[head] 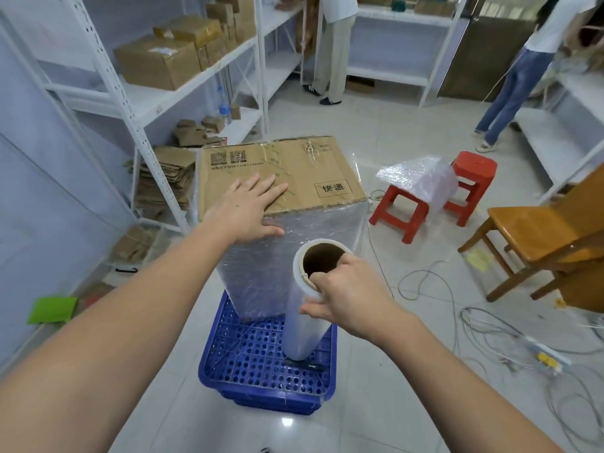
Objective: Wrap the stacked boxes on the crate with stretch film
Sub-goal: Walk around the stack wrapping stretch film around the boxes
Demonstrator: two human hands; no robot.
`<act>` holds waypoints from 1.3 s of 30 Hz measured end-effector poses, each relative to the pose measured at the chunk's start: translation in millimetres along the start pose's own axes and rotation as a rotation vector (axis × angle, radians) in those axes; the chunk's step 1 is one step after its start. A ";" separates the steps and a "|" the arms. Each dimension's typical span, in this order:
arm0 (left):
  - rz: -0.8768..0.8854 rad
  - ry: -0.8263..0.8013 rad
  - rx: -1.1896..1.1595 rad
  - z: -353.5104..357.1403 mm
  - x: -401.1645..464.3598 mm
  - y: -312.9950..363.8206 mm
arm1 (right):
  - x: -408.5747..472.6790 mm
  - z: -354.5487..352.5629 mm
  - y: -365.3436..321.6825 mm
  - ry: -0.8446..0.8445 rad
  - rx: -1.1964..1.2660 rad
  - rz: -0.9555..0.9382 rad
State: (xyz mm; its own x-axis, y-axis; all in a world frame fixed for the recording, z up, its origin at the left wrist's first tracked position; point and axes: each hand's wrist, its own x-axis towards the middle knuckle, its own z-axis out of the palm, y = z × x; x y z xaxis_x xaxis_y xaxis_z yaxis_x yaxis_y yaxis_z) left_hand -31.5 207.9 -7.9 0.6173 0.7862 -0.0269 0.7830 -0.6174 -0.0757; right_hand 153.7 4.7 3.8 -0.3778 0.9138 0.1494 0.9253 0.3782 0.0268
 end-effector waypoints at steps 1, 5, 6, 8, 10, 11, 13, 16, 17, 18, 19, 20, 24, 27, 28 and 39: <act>-0.002 -0.001 0.000 0.6 -0.2 0.3 | 0.8 0.6 -0.7 0.010 0.001 -0.011; -0.006 0.005 0.003 2.4 -2.0 1.5 | 1.6 14.3 -2.1 -0.098 0.068 -0.095; -0.006 0.008 0.008 3.0 -2.8 1.5 | 2.3 14.2 -4.0 -0.116 0.055 -0.111; -0.006 0.011 0.012 3.8 -4.1 1.6 | 3.3 10.4 -10.8 -0.145 0.023 -0.093; -0.007 0.013 0.006 3.0 -4.5 2.2 | 0.4 9.4 -18.6 -0.140 0.007 -0.056; -0.007 0.015 0.002 2.6 -4.6 2.4 | -0.4 7.9 -22.9 -0.123 0.011 -0.027; -0.006 0.019 -0.003 1.9 -4.4 2.4 | 1.2 5.4 -30.7 -0.067 0.037 0.057; 0.001 0.025 -0.015 3.2 -5.2 1.1 | 4.2 10.4 -40.1 -0.051 0.023 0.174; 0.004 0.028 -0.017 3.9 -5.5 0.3 | 5.5 13.3 -41.1 -0.024 -0.007 0.172; 0.008 0.029 -0.017 4.6 -5.5 -0.9 | 6.2 13.8 -41.2 -0.018 -0.035 0.180; 0.014 0.029 -0.017 4.9 -4.8 -2.1 | 6.8 13.6 -41.1 -0.011 -0.059 0.197; 0.022 0.027 -0.015 4.9 -3.6 -3.1 | 8.0 14.2 -39.6 0.003 -0.088 0.216; 0.066 0.002 -0.014 -0.9 8.3 -14.6 | 7.5 -5.1 -42.2 -0.020 -0.123 0.272; 0.110 -0.023 -0.034 -7.0 18.2 -33.4 | 1.7 -23.8 -40.1 -0.050 -0.049 0.394; 0.129 -0.032 -0.044 -8.9 20.6 -40.8 | -0.5 -28.8 -41.0 -0.051 -0.040 0.422; 0.250 -0.041 -0.067 -15.2 27.2 -67.4 | -32.7 -39.4 -66.1 -0.196 -0.100 0.485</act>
State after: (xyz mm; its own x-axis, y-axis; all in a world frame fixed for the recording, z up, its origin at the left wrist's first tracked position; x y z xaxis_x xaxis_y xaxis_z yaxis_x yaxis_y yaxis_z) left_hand -66.4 270.5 11.6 0.7899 0.6083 -0.0775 0.6104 -0.7921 0.0045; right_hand 106.2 -56.0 36.1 0.1043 0.9944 -0.0188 0.9901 -0.1020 0.0961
